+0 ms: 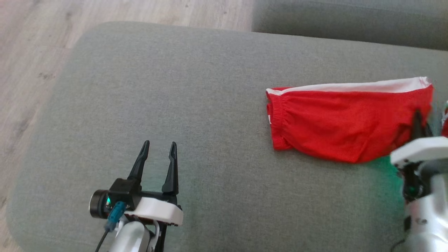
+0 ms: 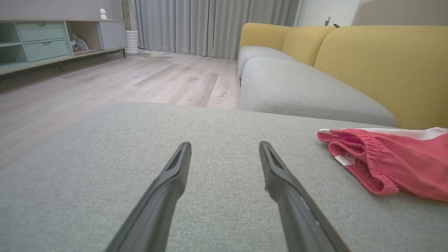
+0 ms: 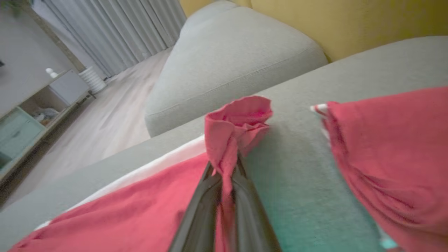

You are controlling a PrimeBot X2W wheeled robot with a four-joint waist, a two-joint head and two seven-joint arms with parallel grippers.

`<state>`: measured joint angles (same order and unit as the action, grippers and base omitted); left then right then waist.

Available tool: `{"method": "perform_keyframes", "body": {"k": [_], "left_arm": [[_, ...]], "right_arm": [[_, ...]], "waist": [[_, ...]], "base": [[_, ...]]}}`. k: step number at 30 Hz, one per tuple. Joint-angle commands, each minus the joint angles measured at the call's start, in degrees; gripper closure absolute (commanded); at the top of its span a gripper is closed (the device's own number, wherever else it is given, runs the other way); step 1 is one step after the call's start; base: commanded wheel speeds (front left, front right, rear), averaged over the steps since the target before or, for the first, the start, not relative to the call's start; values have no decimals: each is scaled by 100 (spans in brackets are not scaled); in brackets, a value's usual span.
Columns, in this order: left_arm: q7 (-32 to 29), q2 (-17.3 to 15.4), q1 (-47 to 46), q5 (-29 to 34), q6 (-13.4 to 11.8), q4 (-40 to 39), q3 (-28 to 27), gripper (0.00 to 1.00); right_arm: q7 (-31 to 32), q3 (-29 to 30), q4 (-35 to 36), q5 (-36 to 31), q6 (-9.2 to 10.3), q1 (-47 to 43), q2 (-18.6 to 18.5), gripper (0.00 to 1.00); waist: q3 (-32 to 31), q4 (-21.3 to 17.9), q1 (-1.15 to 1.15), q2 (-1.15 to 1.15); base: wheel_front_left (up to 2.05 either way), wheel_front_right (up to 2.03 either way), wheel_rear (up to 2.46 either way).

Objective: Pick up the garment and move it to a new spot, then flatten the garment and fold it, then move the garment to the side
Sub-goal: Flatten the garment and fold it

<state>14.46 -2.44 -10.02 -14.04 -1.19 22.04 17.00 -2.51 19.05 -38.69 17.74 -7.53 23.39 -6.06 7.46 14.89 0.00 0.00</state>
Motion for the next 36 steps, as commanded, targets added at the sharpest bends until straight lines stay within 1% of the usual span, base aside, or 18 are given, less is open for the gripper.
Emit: {"method": "perform_keyframes", "body": {"k": [1, 4, 7, 9, 10, 15, 22, 27, 33, 35, 36], "left_arm": [[53, -43, -92, 68, 9, -136, -173, 0], [53, -43, -60, 96, 16, -101, -193, 0], [54, -43, -9, 128, 30, -61, -186, 0], [54, -43, 30, 155, 36, -38, -186, 0], [54, -43, 30, 155, 36, -38, -186, 0], [54, -43, 109, 205, 40, 90, -206, 0], [54, -44, 141, 244, 78, 235, -250, 0], [54, -43, 141, 258, 94, 290, -291, 0], [54, -43, 163, 253, 88, 318, -338, 0], [54, -43, 154, 234, 87, 316, -333, 0], [54, -43, 145, 227, 86, 314, -330, 0]], "right_arm": [[-58, -396, 335, 155, 4, 306, 79, 100], [-157, -971, 584, 353, 4, 324, 145, 100], [-160, -1440, 649, 589, 4, 306, 199, 100], [-169, -1732, 632, 704, 4, 312, 229, 100], [-169, -1732, 632, 704, 4, 312, 229, 100], [-291, -2443, 518, 1011, 4, 337, 283, 100], [-461, -3374, 151, 1239, 4, 367, 296, 100], [-475, -4161, -111, 1276, 4, 332, 86, 100], [-421, -5078, -446, 1214, 4, 317, -254, 100], [-434, -5333, -556, 1144, 4, 346, -349, 8], [-452, -5399, -610, 1157, 4, 361, -363, 0]], "waist": [[-95, 78, 0, 0], [-195, 167, 0, 0], [-301, 270, 0, 0], [-359, 342, 0, 0], [-359, 342, 0, 0], [-466, 542, 0, 0], [-495, 795, 0, 0], [-485, 858, 0, 0], [-505, 800, 0, 0], [-513, 753, 0, 0], [-516, 723, 0, 0]], "base": [[0, 0, 0], [0, 0, 0], [0, 0, 0], [0, 0, 0], [0, 0, 0], [0, 0, 0], [0, 0, 0], [0, 0, 0], [0, 0, 0], [0, 0, 0], [0, 0, 0]]}}
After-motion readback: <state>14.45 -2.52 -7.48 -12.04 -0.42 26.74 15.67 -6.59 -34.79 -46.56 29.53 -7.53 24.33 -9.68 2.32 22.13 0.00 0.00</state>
